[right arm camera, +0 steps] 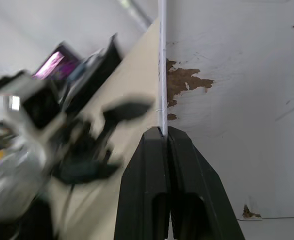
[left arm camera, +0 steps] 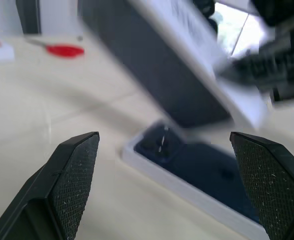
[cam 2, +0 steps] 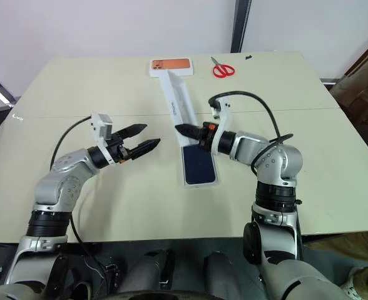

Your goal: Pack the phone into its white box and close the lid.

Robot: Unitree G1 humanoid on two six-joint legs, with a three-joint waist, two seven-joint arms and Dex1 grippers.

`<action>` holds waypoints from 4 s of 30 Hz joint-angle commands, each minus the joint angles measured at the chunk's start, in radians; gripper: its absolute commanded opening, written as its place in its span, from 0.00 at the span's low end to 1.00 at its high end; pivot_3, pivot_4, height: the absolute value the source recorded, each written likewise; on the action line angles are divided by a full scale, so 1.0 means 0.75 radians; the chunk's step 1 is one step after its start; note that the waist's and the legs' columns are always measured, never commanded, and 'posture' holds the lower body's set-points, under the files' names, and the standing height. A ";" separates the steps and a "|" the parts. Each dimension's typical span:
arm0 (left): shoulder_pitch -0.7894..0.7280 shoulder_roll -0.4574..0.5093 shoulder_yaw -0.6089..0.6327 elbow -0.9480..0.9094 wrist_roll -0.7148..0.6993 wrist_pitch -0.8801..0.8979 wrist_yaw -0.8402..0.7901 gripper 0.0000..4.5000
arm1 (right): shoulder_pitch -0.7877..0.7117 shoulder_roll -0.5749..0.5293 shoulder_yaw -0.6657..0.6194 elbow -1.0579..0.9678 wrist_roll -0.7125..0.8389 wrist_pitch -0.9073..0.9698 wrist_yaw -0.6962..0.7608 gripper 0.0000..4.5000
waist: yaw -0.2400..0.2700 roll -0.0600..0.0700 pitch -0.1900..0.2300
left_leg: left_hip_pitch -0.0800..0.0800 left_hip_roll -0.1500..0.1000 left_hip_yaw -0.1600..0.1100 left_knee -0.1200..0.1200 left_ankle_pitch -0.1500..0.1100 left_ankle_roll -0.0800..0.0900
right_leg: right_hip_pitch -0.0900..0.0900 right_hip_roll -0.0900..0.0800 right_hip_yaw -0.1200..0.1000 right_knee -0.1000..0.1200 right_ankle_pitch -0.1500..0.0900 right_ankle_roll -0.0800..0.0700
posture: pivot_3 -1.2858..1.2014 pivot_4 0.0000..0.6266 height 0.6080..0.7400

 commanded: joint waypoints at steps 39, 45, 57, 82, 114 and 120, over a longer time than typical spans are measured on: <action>0.156 -0.078 -0.115 -0.071 0.045 -0.057 0.044 0.02 | 0.176 0.154 -0.169 0.167 0.755 0.196 -0.695 0.00 | 0.000 0.001 0.000 | 0.001 0.000 0.001 0.000 -0.001 0.003 | 0.001 0.000 0.000 -0.001 0.000 0.000 | 0.52 0.24 0.95; 0.103 -0.162 -0.181 -0.090 0.090 -0.053 0.109 0.00 | 0.168 0.069 -0.146 0.151 0.754 0.157 -0.664 0.39 | 0.003 0.002 0.000 | 0.000 0.000 0.001 0.000 -0.001 0.003 | 0.001 0.000 0.000 -0.001 0.000 0.000 | 0.52 0.24 0.95; 0.047 -0.233 -0.243 -0.046 0.118 -0.039 0.121 0.00 | 0.264 -0.592 0.148 -0.083 0.291 -0.292 -0.117 0.60 | -0.001 0.002 0.001 | 0.000 0.001 0.002 0.001 -0.003 0.007 | 0.005 0.001 -0.001 -0.004 0.000 0.001 | 0.52 0.24 0.95; -0.065 -0.156 -0.168 0.176 0.196 0.169 0.282 0.00 | 0.265 -0.517 0.486 0.061 -0.492 -0.961 -0.008 0.02 | 0.009 0.001 0.002 | 0.001 0.000 0.003 0.003 -0.003 0.006 | 0.004 0.000 0.000 -0.003 0.000 0.001 | 0.52 0.24 0.95; -0.126 -0.248 -0.291 0.132 0.204 0.374 0.182 0.00 | 0.293 -0.552 0.498 0.020 -0.617 -0.975 0.170 0.02 | 0.010 0.001 0.002 | 0.000 0.000 0.002 0.003 -0.001 0.003 | 0.004 0.000 0.000 -0.003 0.000 0.001 | 0.52 0.24 0.95; -0.114 -0.254 -0.279 0.133 0.208 0.386 0.195 0.00 | 0.342 -0.571 0.497 -0.049 -0.615 -0.948 0.169 0.02 | 0.009 0.001 0.002 | 0.000 0.000 0.002 0.003 -0.001 0.003 | 0.003 0.000 0.000 -0.002 0.000 0.001 | 0.52 0.24 0.95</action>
